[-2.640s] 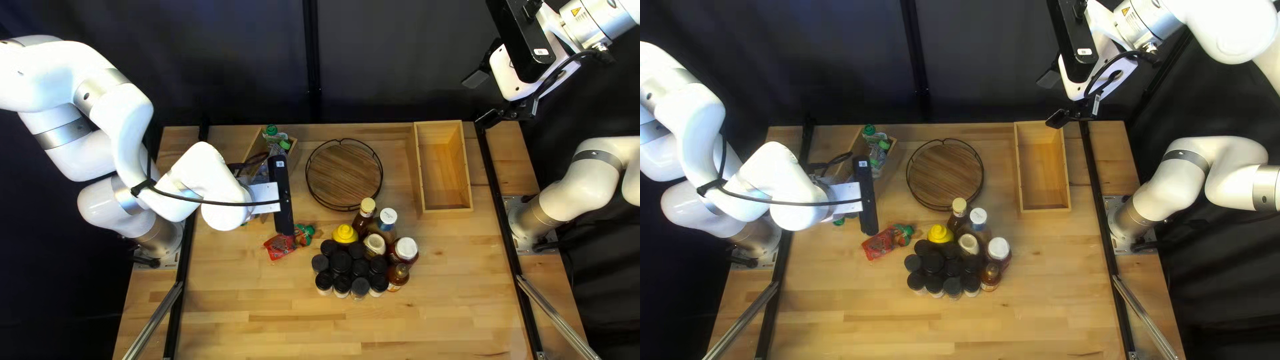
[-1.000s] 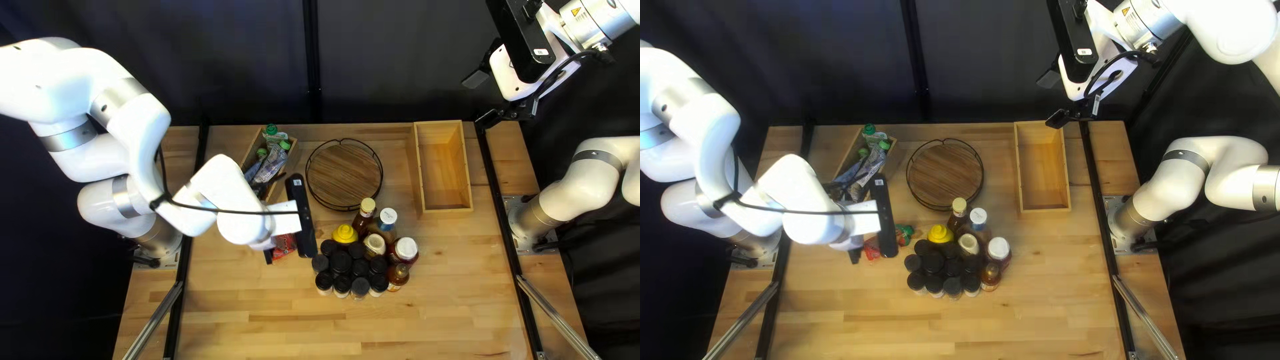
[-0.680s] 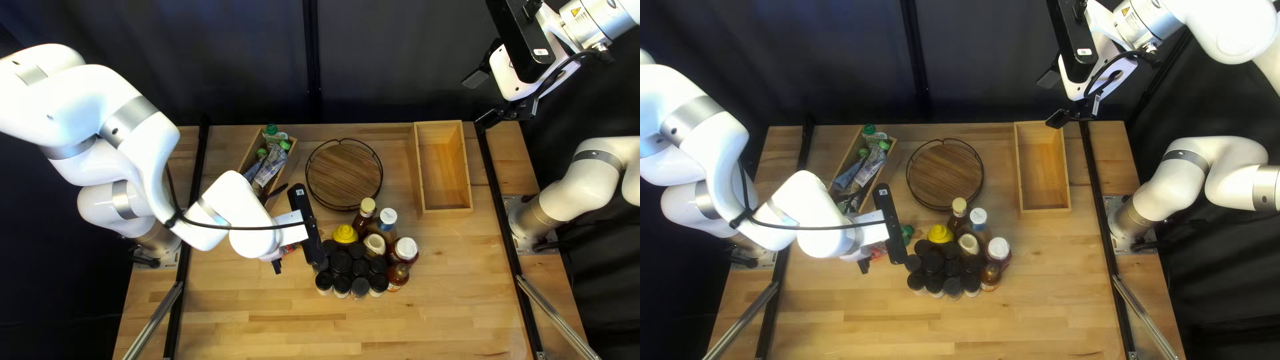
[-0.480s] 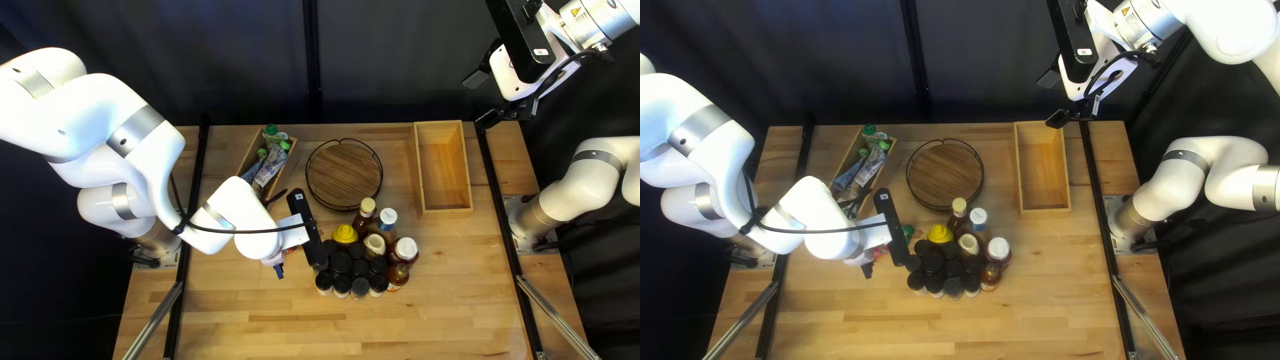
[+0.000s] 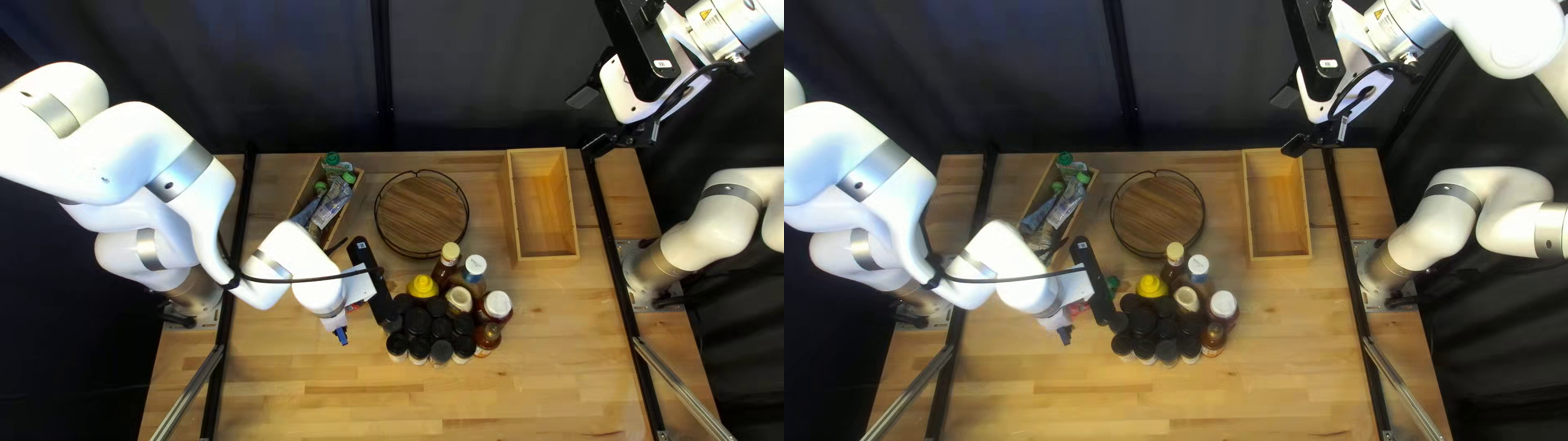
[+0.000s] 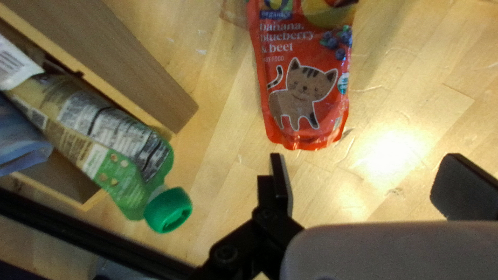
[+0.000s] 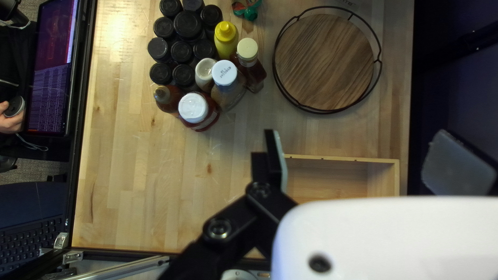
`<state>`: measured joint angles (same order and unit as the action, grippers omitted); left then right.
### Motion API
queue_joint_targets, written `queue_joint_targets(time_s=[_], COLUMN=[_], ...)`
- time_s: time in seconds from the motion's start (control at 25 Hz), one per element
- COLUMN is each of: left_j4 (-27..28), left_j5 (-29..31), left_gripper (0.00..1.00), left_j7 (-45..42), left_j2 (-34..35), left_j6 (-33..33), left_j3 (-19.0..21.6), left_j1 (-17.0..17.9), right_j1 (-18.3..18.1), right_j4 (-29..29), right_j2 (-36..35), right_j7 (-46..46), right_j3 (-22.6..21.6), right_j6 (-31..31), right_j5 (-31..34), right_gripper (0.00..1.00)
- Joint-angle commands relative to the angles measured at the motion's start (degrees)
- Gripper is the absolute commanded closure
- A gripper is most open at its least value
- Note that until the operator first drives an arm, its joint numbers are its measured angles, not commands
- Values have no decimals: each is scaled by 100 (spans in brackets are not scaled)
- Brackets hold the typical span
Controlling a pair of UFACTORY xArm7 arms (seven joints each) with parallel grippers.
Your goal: Separate condiments, baby food and spices and place it in 3 different racks/containers
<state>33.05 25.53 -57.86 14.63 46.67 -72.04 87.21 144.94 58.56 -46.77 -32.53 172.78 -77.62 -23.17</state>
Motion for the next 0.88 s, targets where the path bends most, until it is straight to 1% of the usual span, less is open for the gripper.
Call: queue_joint_targets(time_s=[0.04,0.08,0.2,0.28,0.36,0.4,0.44,0.48,0.52,0.56,0.64,0.72,0.76,0.8,0.84,0.88], left_j4=[-119,-147,-276,-305,-343,-350,-341,-332,-298,-273,-241,-234,-232,-237,-234,-233], left_j5=[-133,-155,-339,-426,-584,-717,-773,-729,-488,-310,-81,-12,-8,-14,-9,-8], left_gripper=[0,0,0,0,0,0,0,0,0,0,0,0,11,57,79,93], left_j7=[165,194,424,526,690,818,888,870,742,642,529,509,506,507,490,483], left_j2=[-193,-235,-472,-551,-682,-776,-813,-784,-632,-513,-356,-305,-302,-308,-309,-310], left_j6=[-319,-383,-706,-793,-923,-999,-1049,-1054,-1072,-1064,-1069,-1067,-1059,-1060,-1045,-1039], left_j3=[-307,-369,-785,-967,-1296,-1642,-2119,-2323,-2882,-3084,-3358,-3446,-3452,-3443,-3456,-3458], left_j1=[189,224,496,633,904,1227,1676,1861,2341,2492,2684,2728,2728,2718,2736,2741], right_j1=[0,0,0,0,0,0,0,0,0,0,0,0,0,0,0,0], right_j4=[0,0,0,0,0,0,0,0,0,0,0,0,0,0,0,0], right_j2=[0,0,0,0,0,0,0,0,0,0,0,0,0,0,0,0], right_j7=[0,0,0,0,0,0,0,0,0,0,0,0,0,0,0,0], right_j3=[0,0,0,0,0,0,0,0,0,0,0,0,0,0,0,0], right_j6=[0,0,0,0,0,0,0,0,0,0,0,0,0,0,0,0], right_j5=[0,0,0,0,0,0,0,0,0,0,0,0,0,0,0,0], right_gripper=[0,0,0,0,0,0,0,0,0,0,0,0,0,0,0,0])
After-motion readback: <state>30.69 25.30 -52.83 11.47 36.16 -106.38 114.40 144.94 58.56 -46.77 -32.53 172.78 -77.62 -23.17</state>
